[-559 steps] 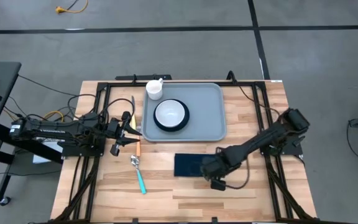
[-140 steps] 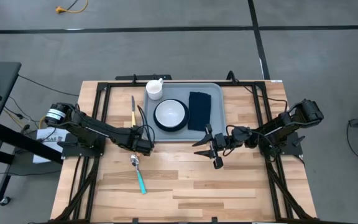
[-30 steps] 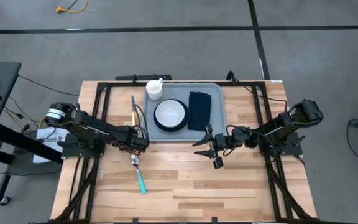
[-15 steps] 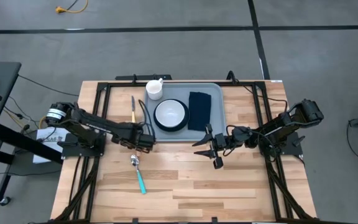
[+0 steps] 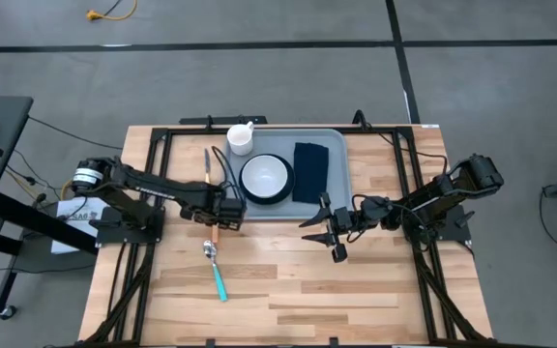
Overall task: Set up tray
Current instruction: Put the orange fork on top of the blue napkin on the gray tray
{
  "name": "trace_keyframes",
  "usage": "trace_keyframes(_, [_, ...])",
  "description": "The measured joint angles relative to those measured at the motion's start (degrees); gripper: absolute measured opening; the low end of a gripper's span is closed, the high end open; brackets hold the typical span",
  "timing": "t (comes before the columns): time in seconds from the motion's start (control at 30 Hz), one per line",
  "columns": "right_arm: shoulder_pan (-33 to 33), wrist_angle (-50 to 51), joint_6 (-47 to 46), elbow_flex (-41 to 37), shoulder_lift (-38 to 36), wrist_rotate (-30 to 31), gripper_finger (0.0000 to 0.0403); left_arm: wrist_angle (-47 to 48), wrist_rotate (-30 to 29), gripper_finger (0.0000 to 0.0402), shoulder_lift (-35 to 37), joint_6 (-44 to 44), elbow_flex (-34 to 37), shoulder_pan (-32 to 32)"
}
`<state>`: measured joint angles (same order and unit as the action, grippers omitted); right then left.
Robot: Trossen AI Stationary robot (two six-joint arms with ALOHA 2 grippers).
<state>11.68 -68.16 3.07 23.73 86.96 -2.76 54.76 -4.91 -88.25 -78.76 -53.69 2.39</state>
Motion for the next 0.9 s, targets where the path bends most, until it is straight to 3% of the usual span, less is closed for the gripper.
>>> trace_keyframes(0.9, [0.0,0.4,0.0,0.0,0.0,-0.2,0.0134,-5.8,-0.3,0.0169,0.0,1.2,4.4,-1.4])
